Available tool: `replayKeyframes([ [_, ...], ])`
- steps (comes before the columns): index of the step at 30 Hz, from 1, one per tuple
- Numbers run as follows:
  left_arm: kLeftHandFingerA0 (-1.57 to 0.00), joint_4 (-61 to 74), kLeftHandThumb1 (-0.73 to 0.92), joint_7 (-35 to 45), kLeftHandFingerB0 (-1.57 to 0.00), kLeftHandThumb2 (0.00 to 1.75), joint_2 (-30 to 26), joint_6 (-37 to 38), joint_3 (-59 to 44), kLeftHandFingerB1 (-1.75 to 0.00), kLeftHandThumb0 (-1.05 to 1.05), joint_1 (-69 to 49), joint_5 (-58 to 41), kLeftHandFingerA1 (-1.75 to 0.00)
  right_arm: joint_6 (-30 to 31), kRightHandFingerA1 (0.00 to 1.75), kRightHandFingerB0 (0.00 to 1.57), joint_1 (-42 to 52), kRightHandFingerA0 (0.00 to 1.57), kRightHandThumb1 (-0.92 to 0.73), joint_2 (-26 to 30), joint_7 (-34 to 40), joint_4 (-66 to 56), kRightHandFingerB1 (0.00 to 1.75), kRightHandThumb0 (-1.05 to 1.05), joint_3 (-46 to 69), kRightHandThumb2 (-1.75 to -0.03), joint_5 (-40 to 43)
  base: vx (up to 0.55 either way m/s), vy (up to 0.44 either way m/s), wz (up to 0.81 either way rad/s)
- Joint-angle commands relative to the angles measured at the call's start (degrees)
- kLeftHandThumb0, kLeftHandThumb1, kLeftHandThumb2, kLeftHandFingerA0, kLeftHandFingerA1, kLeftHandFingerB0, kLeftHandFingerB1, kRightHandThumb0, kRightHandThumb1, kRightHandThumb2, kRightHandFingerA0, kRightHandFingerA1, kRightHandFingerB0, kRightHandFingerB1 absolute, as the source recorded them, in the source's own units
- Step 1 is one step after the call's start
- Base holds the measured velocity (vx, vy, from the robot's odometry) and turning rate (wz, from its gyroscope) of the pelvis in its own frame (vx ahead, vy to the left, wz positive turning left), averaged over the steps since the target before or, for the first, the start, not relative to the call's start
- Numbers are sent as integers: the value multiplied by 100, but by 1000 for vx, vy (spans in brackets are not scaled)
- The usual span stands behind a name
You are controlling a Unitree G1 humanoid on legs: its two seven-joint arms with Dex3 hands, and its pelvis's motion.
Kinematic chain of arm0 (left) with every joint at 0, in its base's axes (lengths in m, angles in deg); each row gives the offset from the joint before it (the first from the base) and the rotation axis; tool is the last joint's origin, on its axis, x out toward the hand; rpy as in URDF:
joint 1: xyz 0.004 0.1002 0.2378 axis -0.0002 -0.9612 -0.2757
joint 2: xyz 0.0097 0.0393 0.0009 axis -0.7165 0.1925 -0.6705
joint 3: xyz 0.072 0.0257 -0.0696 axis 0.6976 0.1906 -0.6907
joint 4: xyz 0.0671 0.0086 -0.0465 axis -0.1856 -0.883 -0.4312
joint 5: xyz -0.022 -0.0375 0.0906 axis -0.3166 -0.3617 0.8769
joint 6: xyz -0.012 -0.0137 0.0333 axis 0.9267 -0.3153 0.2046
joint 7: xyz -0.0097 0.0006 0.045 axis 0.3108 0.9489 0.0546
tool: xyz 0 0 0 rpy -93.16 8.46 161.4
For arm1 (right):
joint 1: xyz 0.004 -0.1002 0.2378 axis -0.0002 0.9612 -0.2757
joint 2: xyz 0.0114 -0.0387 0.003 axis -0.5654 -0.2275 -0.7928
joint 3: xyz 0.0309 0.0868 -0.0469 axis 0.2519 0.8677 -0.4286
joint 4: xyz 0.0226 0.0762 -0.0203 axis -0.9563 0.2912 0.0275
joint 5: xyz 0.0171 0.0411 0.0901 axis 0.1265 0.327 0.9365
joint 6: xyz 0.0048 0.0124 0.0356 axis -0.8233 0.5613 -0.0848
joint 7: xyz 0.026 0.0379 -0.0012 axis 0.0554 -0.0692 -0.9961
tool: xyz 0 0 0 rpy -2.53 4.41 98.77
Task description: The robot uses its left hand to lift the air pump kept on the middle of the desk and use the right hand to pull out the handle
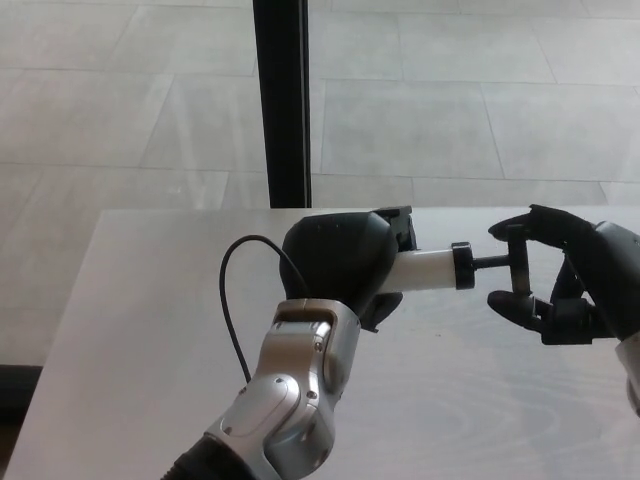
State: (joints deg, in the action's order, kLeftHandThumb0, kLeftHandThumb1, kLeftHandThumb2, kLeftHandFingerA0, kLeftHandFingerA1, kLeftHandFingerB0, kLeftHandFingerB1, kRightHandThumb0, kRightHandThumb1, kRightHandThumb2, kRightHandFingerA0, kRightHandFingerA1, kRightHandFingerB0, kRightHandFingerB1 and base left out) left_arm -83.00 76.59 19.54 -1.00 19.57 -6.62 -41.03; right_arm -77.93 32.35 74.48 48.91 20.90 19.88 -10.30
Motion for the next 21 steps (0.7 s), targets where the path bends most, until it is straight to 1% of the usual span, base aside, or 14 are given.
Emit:
replayKeyframes([
  [1,-91,22,64,-247,-75,84,-111,199,49,-138,-17,-130,131,-175,226,120,63,-62,107,-74,81,-236,-95,46,-37,60,-62,130,0,0,0],
  [3,-91,19,62,-204,-73,88,-99,149,49,-143,-16,-103,142,-175,206,128,67,-74,106,-76,77,-210,-74,46,-33,78,-63,125,0,0,0],
  [4,-122,16,52,-212,-91,101,-77,152,30,-117,-21,-88,122,-138,171,134,68,-81,107,-75,83,-200,-45,47,-30,66,-66,109,0,0,0],
  [5,-122,17,52,-192,-90,102,-76,145,32,-115,-21,-74,125,-139,173,134,69,-82,107,-74,72,-204,-36,47,-30,64,-65,113,0,0,0],
  [7,-122,-2,49,-231,-93,101,-90,216,38,-117,-20,-48,125,-138,95,127,70,-71,108,-73,56,-176,9,48,-30,50,-65,120,0,0,0],
  [11,-121,11,50,-329,-94,99,-90,296,27,-117,-21,-77,125,-137,106,134,75,-52,105,-72,19,-110,24,50,-27,30,-67,77,0,0,0],
  [12,-92,28,64,-209,-81,82,-65,173,-2,-103,-17,-74,106,-170,63,148,83,-60,97,-72,20,-71,46,57,-26,5,-74,42,0,0,0],
  [13,-92,17,63,-259,-79,82,-77,199,-3,-112,-17,-85,116,-172,11,155,85,-59,95,-70,16,-21,56,66,-25,1,-80,31,0,0,0],
  [14,-93,30,60,-258,-81,87,-96,218,-7,-113,-15,-101,110,-170,9,156,88,-73,96,-66,16,-8,68,74,-23,-13,-88,11,0,0,0],
  [15,-121,37,50,-249,-89,99,-102,217,-8,-111,-22,-110,108,-135,16,159,87,-72,95,-63,21,-13,50,89,-24,-14,-94,11,0,0,0],
  [17,-120,32,53,-246,-87,102,-132,210,20,-104,-21,-120,145,-133,50,161,87,-59,94,-60,30,-49,-15,111,-21,-12,-103,19,0,0,0],
  [19,-121,57,52,-252,-88,101,-167,216,45,-106,-21,-172,170,-134,26,161,86,-39,94,-61,22,-36,-12,113,-21,-31,-103,14,0,0,0],
  [20,-120,59,52,-226,-87,100,-179,202,60,-107,-21,-174,185,-134,48,165,82,-37,93,-60,18,-34,-39,123,-21,-32,-104,8,0,0,0],
  [21,-122,49,51,-258,-88,101,-171,196,74,-108,-20,-187,202,-136,72,158,87,-14,110,-54,22,-33,-85,119,-25,-40,-103,-12,0,0,0],
])
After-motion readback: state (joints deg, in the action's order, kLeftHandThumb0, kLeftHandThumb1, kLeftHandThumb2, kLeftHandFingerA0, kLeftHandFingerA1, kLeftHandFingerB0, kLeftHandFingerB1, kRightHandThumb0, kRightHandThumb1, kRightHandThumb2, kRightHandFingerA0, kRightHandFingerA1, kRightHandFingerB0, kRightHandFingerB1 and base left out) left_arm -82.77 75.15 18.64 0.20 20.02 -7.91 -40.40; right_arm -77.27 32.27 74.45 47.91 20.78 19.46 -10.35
